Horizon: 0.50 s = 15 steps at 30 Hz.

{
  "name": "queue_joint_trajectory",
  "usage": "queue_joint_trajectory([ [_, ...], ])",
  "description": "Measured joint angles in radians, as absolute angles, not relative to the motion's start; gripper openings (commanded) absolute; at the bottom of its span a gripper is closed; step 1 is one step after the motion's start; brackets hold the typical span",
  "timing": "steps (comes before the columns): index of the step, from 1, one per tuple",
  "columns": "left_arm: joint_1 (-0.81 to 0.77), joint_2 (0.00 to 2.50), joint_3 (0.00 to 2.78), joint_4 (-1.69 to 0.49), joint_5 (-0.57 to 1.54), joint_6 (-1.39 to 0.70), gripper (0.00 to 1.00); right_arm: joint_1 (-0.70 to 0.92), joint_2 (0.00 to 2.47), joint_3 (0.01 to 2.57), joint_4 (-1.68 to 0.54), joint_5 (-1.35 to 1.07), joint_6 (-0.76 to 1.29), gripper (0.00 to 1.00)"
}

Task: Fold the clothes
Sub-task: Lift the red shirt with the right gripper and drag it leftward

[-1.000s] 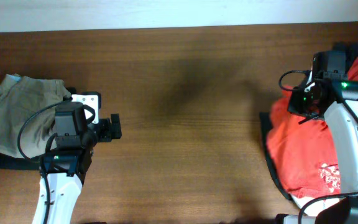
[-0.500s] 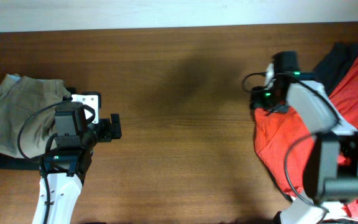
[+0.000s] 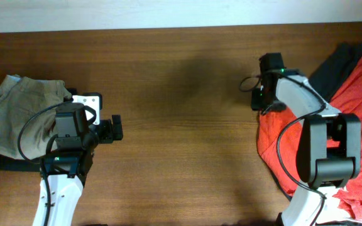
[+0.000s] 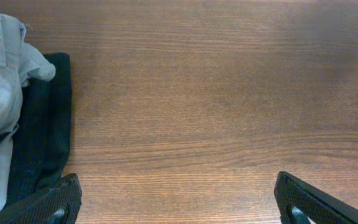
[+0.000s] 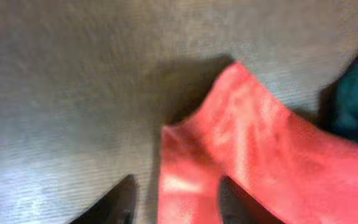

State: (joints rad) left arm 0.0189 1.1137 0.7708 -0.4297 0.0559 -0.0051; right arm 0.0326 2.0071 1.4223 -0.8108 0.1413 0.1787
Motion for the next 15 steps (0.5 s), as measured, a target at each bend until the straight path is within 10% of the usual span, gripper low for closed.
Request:
queue_joint_trajectory([
  [11,0.019,1.114,0.771,-0.431,0.056,-0.005,0.99,0.033,2.096,1.490,-0.757,0.157,0.176,0.56],
  [13,0.019,1.114,0.771,-0.433,0.056,-0.005,0.99,0.032,2.112,1.484,-0.754,0.170,0.174,0.12],
  [15,0.019,1.115,0.771,-0.435,0.056,-0.005,0.99,0.032,2.113,1.483,-0.756,0.178,0.175,0.04],
])
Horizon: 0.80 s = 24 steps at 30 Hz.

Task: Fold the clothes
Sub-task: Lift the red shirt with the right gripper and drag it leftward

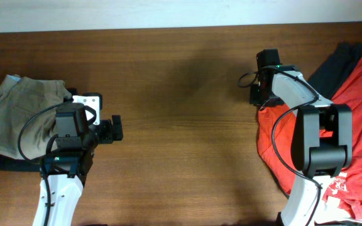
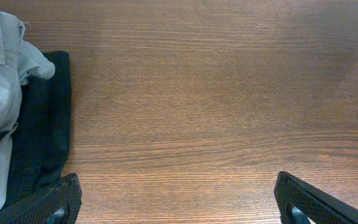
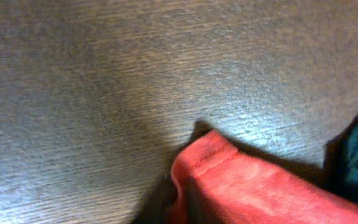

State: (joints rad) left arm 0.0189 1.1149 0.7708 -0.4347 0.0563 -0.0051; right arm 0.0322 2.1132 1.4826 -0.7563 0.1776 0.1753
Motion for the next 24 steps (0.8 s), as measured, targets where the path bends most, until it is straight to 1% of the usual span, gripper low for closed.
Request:
queue_joint_trajectory([
  [4,0.019,1.115,0.771,-0.435,0.056,-0.005,0.99,0.018,2.112,1.511,-0.854,0.179,0.175,0.04],
  [6,0.019,1.115,0.771,-0.436,0.056,-0.005,0.99,-0.023,2.076,1.608,-0.966,0.179,0.180,0.04],
  [7,0.019,1.115,0.771,-0.437,0.056,-0.005,0.99,-0.045,2.035,1.672,-1.039,0.179,0.180,0.04],
  [9,0.019,1.115,0.771,-0.439,0.056,-0.005,0.99,-0.080,1.906,1.772,-1.097,0.179,0.181,0.04],
  [11,0.019,1.115,0.771,-0.438,0.056,-0.005,0.99,-0.091,1.765,1.810,-1.119,0.173,0.151,0.04],
  [13,0.019,1.115,0.771,-0.437,0.056,-0.005,0.99,-0.091,1.715,1.811,-1.143,0.132,0.107,0.04],
  [14,0.019,1.115,0.771,-0.437,0.056,-0.005,0.99,-0.090,1.718,1.810,-1.145,0.022,0.036,0.04],
  [16,0.019,1.115,0.771,-0.437,0.056,-0.005,0.99,-0.071,1.717,1.810,-1.109,-0.213,-0.038,0.04],
  [18,0.019,1.115,0.771,-0.437,0.056,-0.005,0.99,0.004,1.717,1.810,-1.000,-0.408,-0.065,0.05],
  [20,0.019,1.116,0.771,-0.437,0.056,-0.005,0.99,0.139,1.718,1.812,-0.852,-0.512,-0.079,0.07],
  [21,0.019,1.116,0.771,-0.438,0.056,-0.005,0.99,0.253,1.718,1.816,-0.789,-0.552,-0.080,0.13],
  [22,0.019,1.116,0.771,-0.436,0.056,-0.005,0.99,0.351,1.725,1.816,-0.717,-0.540,-0.079,0.21],
  [24,0.019,1.116,0.771,-0.437,0.056,-0.005,0.99,0.449,1.758,1.820,-0.667,-0.467,-0.063,0.86],
])
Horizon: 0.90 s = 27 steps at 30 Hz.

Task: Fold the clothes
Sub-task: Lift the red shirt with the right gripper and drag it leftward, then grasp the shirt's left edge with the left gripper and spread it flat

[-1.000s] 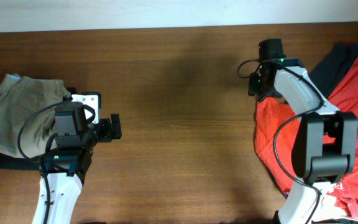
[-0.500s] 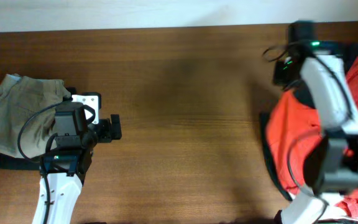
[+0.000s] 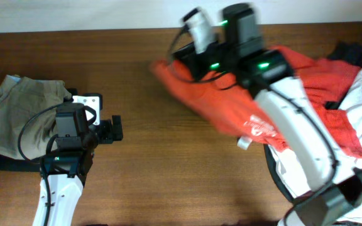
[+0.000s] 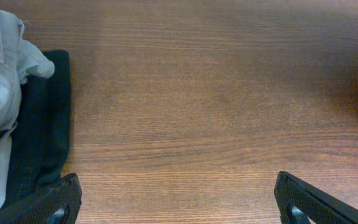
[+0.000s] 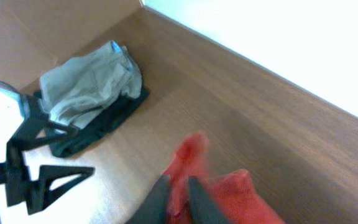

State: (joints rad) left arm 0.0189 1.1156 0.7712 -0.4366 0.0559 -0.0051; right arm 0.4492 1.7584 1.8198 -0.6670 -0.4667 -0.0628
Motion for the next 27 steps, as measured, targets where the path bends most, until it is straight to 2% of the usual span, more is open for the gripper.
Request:
queue_joint_trajectory([
  [1,0.019,1.116,0.771,-0.432,0.056,-0.005,0.99,0.500,1.801,1.822,-0.653,-0.403,-0.051,0.99],
  [3,0.019,1.116,0.771,-0.430,0.056,-0.005,0.99,0.516,1.853,1.822,-0.656,-0.295,-0.022,0.99],
  [4,0.019,1.116,0.771,-0.410,0.057,-0.005,0.99,0.477,1.867,1.822,-0.670,-0.134,0.029,0.99],
  [6,0.019,1.119,0.771,-0.361,0.111,-0.006,0.99,0.409,1.845,1.824,-0.791,-0.070,0.066,0.99],
  [9,0.013,1.158,0.773,-0.340,0.296,-0.006,0.99,0.184,1.772,1.831,-1.023,0.009,0.103,0.99],
  [12,-0.071,1.339,0.779,-0.408,0.404,-0.028,0.99,0.047,1.752,1.832,-1.240,0.020,0.109,0.98],
  [16,-0.112,1.609,0.781,-0.447,0.377,-0.025,0.98,-0.053,1.752,1.832,-1.311,0.023,0.110,0.99],
  [17,-0.111,1.620,0.797,-0.446,0.384,-0.031,0.83,-0.056,1.752,1.832,-1.313,0.023,0.109,0.99],
  [18,-0.111,1.638,0.809,-0.453,0.393,-0.031,0.59,-0.056,1.752,1.832,-1.313,0.023,0.110,0.99],
  [19,-0.111,1.644,0.813,-0.466,0.393,-0.033,0.46,-0.056,1.752,1.832,-1.312,0.023,0.109,0.99],
  [21,-0.111,1.662,0.813,-0.530,0.412,-0.036,0.42,-0.056,1.752,1.832,-1.312,0.023,0.110,0.99],
  [22,-0.111,1.665,0.812,-0.560,0.423,-0.038,0.29,-0.056,1.752,1.832,-1.314,0.022,0.110,0.99],
  [23,-0.111,1.665,0.811,-0.596,0.434,-0.039,0.00,-0.056,1.752,1.832,-1.313,0.022,0.112,0.99],
  [27,-0.112,1.680,0.797,-0.585,0.437,-0.046,0.00,-0.056,1.752,1.832,-1.314,0.023,0.130,0.99],
])
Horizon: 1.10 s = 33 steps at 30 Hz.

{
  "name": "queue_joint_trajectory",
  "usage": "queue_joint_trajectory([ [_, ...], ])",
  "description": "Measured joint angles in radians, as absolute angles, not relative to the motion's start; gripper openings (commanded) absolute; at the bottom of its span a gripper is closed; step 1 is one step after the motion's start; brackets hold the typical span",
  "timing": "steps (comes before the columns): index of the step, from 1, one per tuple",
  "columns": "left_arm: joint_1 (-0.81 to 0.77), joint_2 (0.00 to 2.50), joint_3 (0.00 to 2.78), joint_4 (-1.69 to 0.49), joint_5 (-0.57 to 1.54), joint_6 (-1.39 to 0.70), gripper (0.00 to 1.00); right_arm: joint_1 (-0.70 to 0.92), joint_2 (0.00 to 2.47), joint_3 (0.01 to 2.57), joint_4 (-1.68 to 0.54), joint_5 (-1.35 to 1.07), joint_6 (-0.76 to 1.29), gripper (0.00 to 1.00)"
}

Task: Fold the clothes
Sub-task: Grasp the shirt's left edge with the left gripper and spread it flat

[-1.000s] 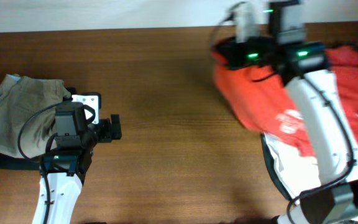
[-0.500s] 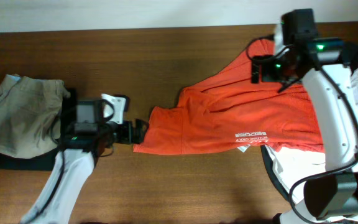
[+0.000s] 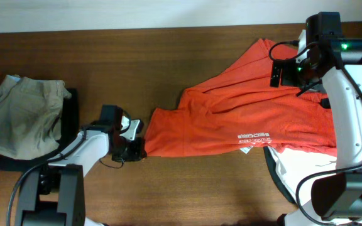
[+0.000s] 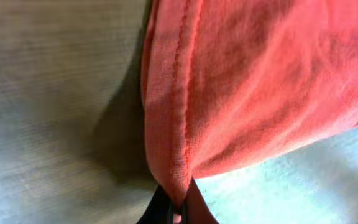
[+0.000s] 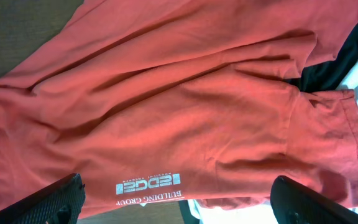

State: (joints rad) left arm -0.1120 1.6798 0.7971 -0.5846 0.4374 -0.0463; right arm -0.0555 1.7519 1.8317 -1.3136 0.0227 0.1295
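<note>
A red T-shirt (image 3: 244, 119) with white lettering (image 5: 148, 186) lies spread over the table's right half. Its left corner is pinched in my left gripper (image 3: 134, 148). The left wrist view shows the hem (image 4: 166, 124) running down into the shut left gripper (image 4: 176, 211). My right gripper (image 3: 283, 72) hangs open above the shirt's back right part. Its fingers (image 5: 55, 202) stand wide apart in the right wrist view, with nothing between them and the right gripper (image 5: 179, 208) over the printed chest.
Folded khaki trousers (image 3: 17, 116) rest on a black garment (image 3: 70, 107) at the far left. White cloth (image 3: 291, 176) and dark cloth (image 5: 353, 56) lie under the shirt's right side. Bare wooden table (image 3: 168, 63) lies between the two.
The shirt was hanging from my shut right gripper over the table's back middle; it now lies spread out, released. My left gripper has moved right and shut on its left corner.
My right gripper was at the red shirt's edge in the pile on the right, then shut on it. Later it held the shirt raised over the table's middle while the left arm waited open by the trousers. Now the shirt lies flat, held by the left gripper.
</note>
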Motion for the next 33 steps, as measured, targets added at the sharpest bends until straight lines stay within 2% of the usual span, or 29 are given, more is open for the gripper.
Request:
queue_joint_trajectory([
  [2,-0.083,1.688,0.878,-0.590,0.433,-0.046,0.00,-0.056,1.752,1.832,-1.313,0.023,0.132,0.99],
  [5,0.047,1.698,1.170,-0.556,0.353,-0.082,0.00,-0.056,1.752,1.832,-1.314,0.023,0.132,0.99],
  [6,0.113,1.697,1.277,-0.500,0.282,-0.113,0.44,-0.056,1.752,1.832,-1.313,0.023,0.132,0.99],
  [7,0.170,1.697,1.330,-0.413,0.220,-0.131,0.99,-0.056,1.752,1.832,-1.315,0.023,0.132,0.99],
  [9,0.238,1.697,1.357,-0.268,0.146,-0.163,0.99,-0.056,1.752,1.832,-1.314,0.023,0.131,0.99],
  [10,0.266,1.697,1.365,-0.262,0.130,-0.184,0.99,-0.056,1.752,1.832,-1.314,0.023,0.132,0.99],
  [13,0.249,1.697,1.372,-0.484,0.176,-0.207,0.99,-0.056,1.752,1.832,-1.319,0.023,0.132,0.99],
  [14,0.221,1.697,1.371,-0.657,0.219,-0.210,0.99,-0.056,1.752,1.832,-1.317,0.022,0.132,0.99],
  [17,0.110,1.702,1.360,-0.897,0.300,-0.215,0.99,-0.056,1.752,1.832,-1.324,0.022,0.132,0.99],
  [22,-0.143,1.796,1.274,-0.851,0.356,-0.295,0.99,-0.056,1.752,1.832,-1.336,0.022,0.131,0.99],
  [26,-0.363,1.953,1.258,-0.634,0.367,-0.485,0.98,-0.056,1.752,1.832,-1.348,0.023,0.132,0.99],
  [27,-0.402,1.970,1.264,-0.568,0.369,-0.508,0.91,-0.056,1.752,1.832,-1.348,0.023,0.132,0.99],
  [28,-0.437,1.986,1.270,-0.511,0.371,-0.525,0.66,-0.056,1.752,1.832,-1.348,0.023,0.132,0.99],
  [29,-0.474,2.005,1.277,-0.440,0.371,-0.543,0.20,-0.056,1.752,1.832,-1.350,0.023,0.132,0.99],
  [30,-0.500,2.018,1.282,-0.406,0.361,-0.554,0.00,-0.056,1.752,1.832,-1.350,0.023,0.132,0.99],
  [33,-0.494,2.049,1.283,-0.454,0.338,-0.563,0.00,-0.056,1.752,1.832,-1.349,0.023,0.132,0.99],
])
